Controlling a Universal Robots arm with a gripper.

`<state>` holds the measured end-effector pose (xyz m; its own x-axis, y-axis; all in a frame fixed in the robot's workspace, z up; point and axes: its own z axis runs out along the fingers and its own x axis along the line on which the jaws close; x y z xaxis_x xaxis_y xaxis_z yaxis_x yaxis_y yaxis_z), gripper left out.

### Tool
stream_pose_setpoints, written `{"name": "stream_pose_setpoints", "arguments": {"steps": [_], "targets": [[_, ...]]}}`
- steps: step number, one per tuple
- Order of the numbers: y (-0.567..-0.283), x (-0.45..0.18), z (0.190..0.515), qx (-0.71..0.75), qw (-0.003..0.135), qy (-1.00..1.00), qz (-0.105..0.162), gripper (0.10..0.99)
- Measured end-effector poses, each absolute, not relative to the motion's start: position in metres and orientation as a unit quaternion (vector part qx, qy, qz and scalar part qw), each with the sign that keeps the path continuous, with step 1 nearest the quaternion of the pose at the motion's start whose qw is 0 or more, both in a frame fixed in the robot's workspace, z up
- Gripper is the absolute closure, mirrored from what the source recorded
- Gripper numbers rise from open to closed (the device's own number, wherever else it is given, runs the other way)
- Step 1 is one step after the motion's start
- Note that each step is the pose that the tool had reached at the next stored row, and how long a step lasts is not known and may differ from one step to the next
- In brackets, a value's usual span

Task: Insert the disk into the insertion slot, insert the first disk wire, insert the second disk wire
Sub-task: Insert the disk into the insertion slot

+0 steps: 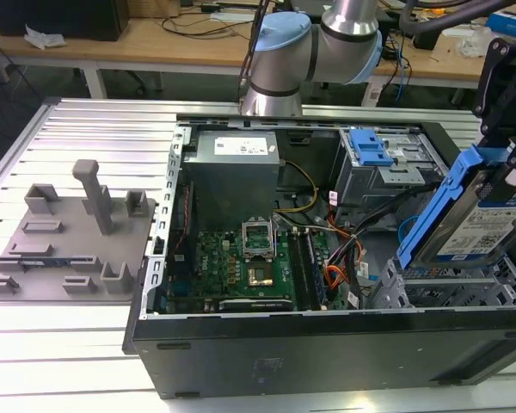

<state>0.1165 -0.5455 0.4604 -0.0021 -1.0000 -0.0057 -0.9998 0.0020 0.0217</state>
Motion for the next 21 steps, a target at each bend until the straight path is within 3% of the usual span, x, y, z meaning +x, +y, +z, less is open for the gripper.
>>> {"name": "stream_pose_setpoints", "arguments": {"steps": [21], "targets": [[-0.547,0.116,0.449,0.702,0.01,-0.712,-0.007,0.722]]}}
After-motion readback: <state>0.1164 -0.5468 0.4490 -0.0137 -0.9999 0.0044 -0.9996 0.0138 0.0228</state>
